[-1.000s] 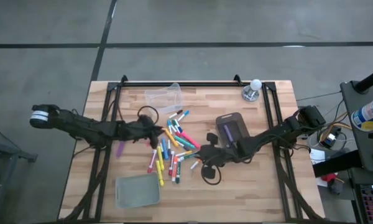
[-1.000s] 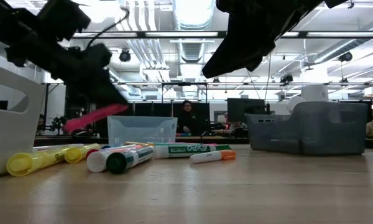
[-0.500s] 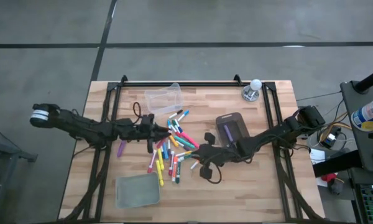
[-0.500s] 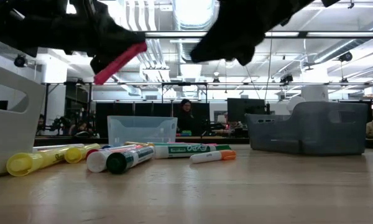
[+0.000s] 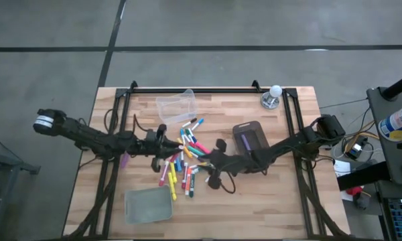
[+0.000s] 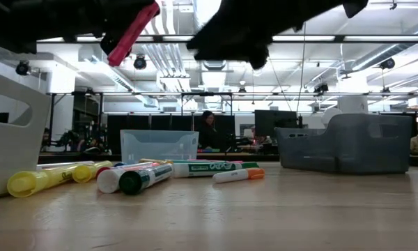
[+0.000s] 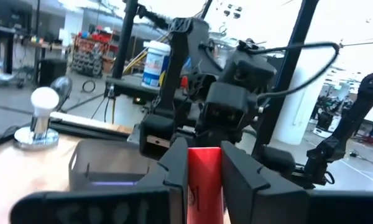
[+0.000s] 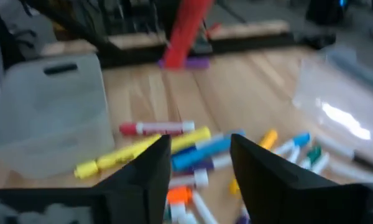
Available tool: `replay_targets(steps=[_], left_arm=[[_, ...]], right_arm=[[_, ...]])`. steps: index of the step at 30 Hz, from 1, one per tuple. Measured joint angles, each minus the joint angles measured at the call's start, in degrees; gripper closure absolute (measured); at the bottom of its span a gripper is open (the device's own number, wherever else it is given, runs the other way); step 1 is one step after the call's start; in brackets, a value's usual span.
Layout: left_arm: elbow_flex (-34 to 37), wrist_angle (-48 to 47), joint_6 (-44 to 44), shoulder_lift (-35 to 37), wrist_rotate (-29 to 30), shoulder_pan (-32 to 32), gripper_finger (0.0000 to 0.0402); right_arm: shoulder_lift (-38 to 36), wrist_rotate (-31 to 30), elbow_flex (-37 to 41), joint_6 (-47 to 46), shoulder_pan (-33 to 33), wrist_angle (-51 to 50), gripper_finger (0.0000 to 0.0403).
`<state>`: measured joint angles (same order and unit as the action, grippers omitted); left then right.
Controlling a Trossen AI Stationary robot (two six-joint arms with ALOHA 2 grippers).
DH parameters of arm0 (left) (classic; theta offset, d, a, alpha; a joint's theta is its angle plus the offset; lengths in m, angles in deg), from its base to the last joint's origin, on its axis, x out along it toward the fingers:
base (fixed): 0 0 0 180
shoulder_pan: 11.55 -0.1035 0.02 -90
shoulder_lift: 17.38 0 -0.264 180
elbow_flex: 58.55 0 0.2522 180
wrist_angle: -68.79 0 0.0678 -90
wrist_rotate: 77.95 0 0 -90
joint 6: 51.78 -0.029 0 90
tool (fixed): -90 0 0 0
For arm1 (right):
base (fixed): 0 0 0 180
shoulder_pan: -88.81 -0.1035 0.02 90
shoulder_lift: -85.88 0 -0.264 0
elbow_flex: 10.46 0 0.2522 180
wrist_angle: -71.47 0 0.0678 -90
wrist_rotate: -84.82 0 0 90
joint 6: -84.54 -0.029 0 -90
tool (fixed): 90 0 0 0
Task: Pick & Place Markers
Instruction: Put the red highlighter pen into the black bin
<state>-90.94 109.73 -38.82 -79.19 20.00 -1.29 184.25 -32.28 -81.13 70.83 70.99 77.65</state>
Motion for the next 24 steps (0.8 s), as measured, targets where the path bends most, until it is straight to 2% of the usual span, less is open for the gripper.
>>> replay_targets(steps=[6, 12, 19, 24], left_arm=[[-0.05, 5.84, -1.17, -3.67, 0.00, 0.13, 0.0343], [-2.59, 10.89, -2.57, -9.89, 0.01, 0.13, 0.0343], [-8.40, 11.76, -4.25, -16.38, -0.69, 0.13, 0.0343], [-11.08, 11.94, -5.36, -18.49, -2.49, 0.48, 0.0343]], right_arm=[[-0.02, 0.04, -0.07, 6.27, 0.24, 7.41, 0.0203], [-0.02, 0.12, -0.07, 6.81, 0.65, 7.73, 0.0206], [-0.02, 0.12, -0.02, 6.40, 0.59, 7.84, 0.0209], [-0.02, 0.12, -0.02, 6.65, 0.63, 7.68, 0.0209]])
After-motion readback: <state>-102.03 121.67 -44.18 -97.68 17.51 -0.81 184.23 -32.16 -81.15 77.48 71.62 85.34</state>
